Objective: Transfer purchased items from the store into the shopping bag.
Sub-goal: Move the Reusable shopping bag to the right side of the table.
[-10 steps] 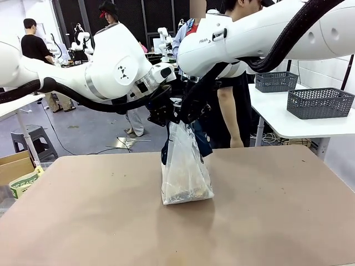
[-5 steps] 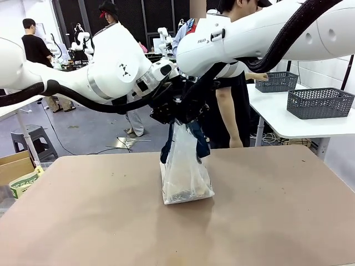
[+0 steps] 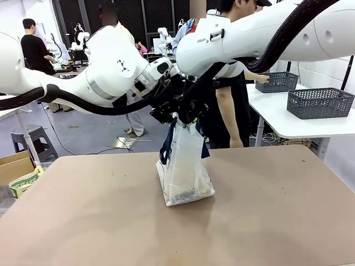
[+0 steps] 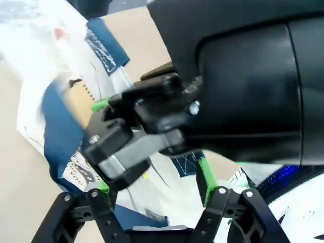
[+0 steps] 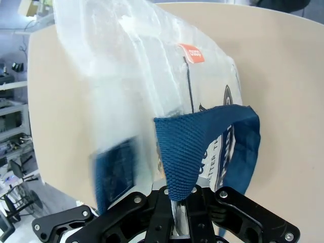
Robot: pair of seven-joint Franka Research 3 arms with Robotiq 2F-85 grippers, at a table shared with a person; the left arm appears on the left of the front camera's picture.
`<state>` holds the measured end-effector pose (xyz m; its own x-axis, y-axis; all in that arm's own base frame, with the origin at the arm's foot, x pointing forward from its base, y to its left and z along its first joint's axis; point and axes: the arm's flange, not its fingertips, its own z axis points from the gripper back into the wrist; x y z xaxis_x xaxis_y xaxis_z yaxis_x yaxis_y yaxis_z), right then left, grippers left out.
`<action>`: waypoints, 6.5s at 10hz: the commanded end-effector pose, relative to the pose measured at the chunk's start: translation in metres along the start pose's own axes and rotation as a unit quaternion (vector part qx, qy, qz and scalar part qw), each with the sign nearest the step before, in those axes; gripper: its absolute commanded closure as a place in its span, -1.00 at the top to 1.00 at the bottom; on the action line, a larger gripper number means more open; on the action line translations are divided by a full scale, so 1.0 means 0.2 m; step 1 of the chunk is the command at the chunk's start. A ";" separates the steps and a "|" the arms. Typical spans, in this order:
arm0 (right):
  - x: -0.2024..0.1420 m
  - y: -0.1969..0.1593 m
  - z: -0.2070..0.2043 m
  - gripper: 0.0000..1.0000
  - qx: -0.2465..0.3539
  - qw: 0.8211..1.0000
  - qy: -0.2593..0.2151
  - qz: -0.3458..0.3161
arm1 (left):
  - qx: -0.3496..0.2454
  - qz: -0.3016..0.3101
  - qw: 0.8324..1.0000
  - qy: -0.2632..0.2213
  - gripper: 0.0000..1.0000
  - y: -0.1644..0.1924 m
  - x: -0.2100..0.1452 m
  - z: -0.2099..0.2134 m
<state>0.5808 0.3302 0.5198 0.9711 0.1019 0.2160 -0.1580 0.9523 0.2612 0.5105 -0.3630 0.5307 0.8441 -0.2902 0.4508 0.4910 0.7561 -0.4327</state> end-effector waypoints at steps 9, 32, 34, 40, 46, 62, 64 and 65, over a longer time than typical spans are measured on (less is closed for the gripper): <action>0.06 0.03 0.00 -1.00 0.015 1.000 0.001 -0.005 | 0.017 -0.001 0.999 0.035 1.00 -0.07 -0.07 -0.02; 0.04 -0.02 0.05 0.17 0.053 0.998 0.002 0.035 | 0.103 0.014 0.994 0.046 -1.00 -0.05 -0.11 -0.01; 0.01 -0.08 0.08 0.94 0.061 0.997 -0.004 0.037 | 0.103 0.014 0.994 0.046 -1.00 -0.05 -0.11 -0.01; -0.12 -0.35 0.14 1.00 0.107 0.993 -0.026 0.035 | 0.103 0.014 0.994 0.046 -1.00 -0.05 -0.11 -0.01; -0.46 -0.54 0.32 1.00 0.084 0.964 -0.049 0.248 | 0.103 0.014 0.994 0.046 -1.00 -0.05 -0.11 -0.01; -0.55 -0.76 0.45 1.00 0.083 0.897 -0.091 0.424 | 0.102 0.013 0.993 0.049 -1.00 -0.06 -0.11 -0.02; -0.55 -0.76 0.45 1.00 0.083 0.897 -0.091 0.424 | 0.130 0.035 0.989 0.067 -1.00 -0.07 -0.04 0.10; -0.55 -0.76 0.45 1.00 0.083 0.897 -0.091 0.424 | 0.148 0.040 0.985 0.083 -1.00 -0.07 0.00 0.18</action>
<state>0.4805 0.1457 0.5380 0.4322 0.7136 0.5514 -0.8720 0.4865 0.0539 0.4923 -0.3579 0.5381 0.8957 -0.3118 0.3172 0.3953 0.8848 -0.2467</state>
